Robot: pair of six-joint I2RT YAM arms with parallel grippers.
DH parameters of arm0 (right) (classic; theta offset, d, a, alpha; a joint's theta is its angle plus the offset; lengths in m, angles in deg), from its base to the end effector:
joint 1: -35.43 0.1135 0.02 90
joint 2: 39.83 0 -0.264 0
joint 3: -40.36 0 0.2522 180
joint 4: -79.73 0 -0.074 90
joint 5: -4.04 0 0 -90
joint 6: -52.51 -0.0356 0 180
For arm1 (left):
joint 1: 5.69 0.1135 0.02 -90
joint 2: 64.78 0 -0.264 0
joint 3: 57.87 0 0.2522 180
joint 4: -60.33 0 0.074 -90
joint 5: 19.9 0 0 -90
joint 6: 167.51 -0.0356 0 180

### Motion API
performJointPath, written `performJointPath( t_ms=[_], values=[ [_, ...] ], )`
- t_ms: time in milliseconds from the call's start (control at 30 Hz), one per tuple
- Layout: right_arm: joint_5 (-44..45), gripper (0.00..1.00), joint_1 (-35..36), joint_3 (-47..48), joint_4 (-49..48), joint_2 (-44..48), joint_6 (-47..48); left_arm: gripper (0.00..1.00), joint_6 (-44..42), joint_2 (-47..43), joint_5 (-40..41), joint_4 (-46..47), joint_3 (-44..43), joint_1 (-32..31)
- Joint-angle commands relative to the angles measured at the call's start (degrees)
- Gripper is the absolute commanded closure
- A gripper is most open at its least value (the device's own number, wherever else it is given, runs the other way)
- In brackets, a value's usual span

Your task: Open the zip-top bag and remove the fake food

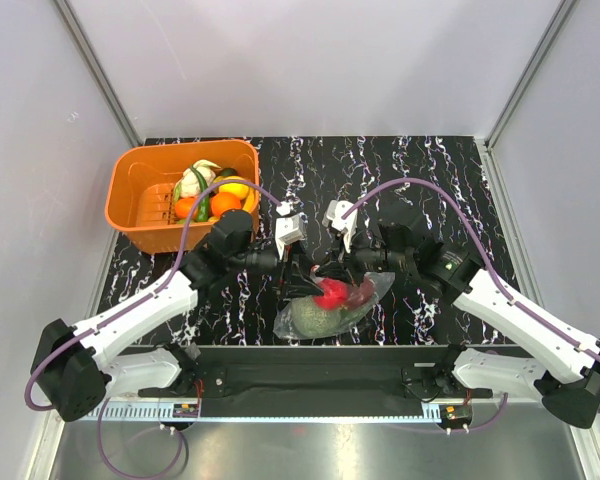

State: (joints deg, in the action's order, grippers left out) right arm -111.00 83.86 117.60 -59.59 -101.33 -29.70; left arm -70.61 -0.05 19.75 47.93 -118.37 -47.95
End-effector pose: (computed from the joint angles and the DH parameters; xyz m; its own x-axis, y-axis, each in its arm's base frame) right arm 0.1434 0.1844 0.3691 -0.1508 -0.3551 -0.9226 -0.9618 0.2684 0.0539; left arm 0.1677 -0.1894 0.3060 -0.3274 0.1939 -0.9248 0.9426 -0.0006 -0.3339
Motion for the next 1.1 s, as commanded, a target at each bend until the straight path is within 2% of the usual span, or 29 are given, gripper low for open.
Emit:
performJointPath(
  t_ms=[0,67,200,233,267,333,367,467,733,1067],
  values=[
    [0.16,1.00,0.62,0.59,-3.28,1.11,0.73,0.40,-0.13,-0.66,-1.16,2.59,-2.48,0.07],
    [-0.10,1.00,0.71,0.59,-3.36,0.85,0.73,0.37,0.57,-0.48,-1.42,3.73,-2.39,0.07],
    [-0.28,1.00,0.62,0.68,-3.54,1.20,0.56,0.39,1.98,1.27,-2.82,6.45,-2.30,0.07],
    [-0.10,1.00,0.62,0.68,-3.36,1.29,0.56,0.46,2.16,1.71,-3.09,6.89,-2.21,0.07],
    [-0.01,1.00,0.62,0.85,-3.28,1.38,0.56,0.60,2.16,2.06,-3.18,7.07,-2.13,0.07],
    [0.34,1.00,0.53,0.94,-2.57,1.55,0.65,0.77,2.33,2.07,-3.09,8.03,-1.78,0.07],
    [0.43,1.00,0.62,0.85,-2.48,1.55,0.65,0.89,2.42,1.98,-3.00,8.39,-1.34,0.07],
    [0.78,1.00,0.62,0.41,-2.22,1.99,0.21,1.00,2.16,1.45,-2.30,8.92,-0.81,0.16],
    [1.66,1.00,0.62,-0.81,1.29,4.19,-1.55,1.00,1.36,-1.80,2.97,9.62,0.86,0.60],
    [4.91,1.00,0.53,-4.33,3.23,7.35,-3.75,1.00,1.89,-3.47,4.03,10.41,1.48,2.27]
  ],
)
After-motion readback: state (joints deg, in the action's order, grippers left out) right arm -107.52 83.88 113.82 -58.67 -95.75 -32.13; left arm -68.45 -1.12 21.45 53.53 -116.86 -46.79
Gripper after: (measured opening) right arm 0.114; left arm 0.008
